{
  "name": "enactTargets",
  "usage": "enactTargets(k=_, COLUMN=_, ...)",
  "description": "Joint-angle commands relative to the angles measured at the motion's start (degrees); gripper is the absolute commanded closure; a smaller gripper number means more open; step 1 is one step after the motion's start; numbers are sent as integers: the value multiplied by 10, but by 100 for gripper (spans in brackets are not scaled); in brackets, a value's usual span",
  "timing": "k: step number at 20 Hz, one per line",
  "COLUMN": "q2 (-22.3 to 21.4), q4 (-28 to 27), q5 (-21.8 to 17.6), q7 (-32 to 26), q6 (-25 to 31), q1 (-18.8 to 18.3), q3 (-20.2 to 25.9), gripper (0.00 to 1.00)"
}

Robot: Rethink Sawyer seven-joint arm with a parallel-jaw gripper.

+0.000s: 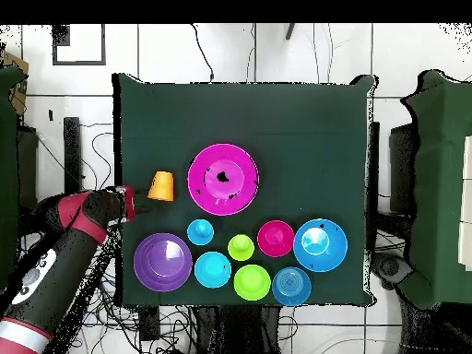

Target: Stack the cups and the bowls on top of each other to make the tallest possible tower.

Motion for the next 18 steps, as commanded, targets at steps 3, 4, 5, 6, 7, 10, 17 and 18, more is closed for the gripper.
enactTargets(k=3, q2=-26, q4=27, q5=-16, q7=21, q6=-27, q1=-26, q3=64, gripper=0)
enactTargets(k=4, q2=-38, q4=31, q5=-19, q7=10, q6=-19, q1=-29, q3=64, gripper=0)
enactTargets(k=5, q2=-57, q4=39, q5=-22, q7=-4, q6=-14, q1=-33, q3=67, gripper=0)
enactTargets(k=6, q2=-66, q4=42, q5=-24, q7=-10, q6=-11, q1=-35, q3=67, gripper=0)
enactTargets(k=7, q2=-73, q4=44, q5=-25, q7=-15, q6=-7, q1=-37, q3=68, gripper=0)
enactTargets(k=10, q2=-85, q4=48, q5=-30, q7=-26, q6=-7, q1=-46, q3=71, gripper=0)
enactTargets(k=17, q2=-151, q4=51, q5=-53, q7=-68, q6=56, q1=-68, q3=65, gripper=0)
enactTargets(k=18, q2=-156, q4=49, q5=-57, q7=-71, q6=62, q1=-71, q3=65, gripper=0)
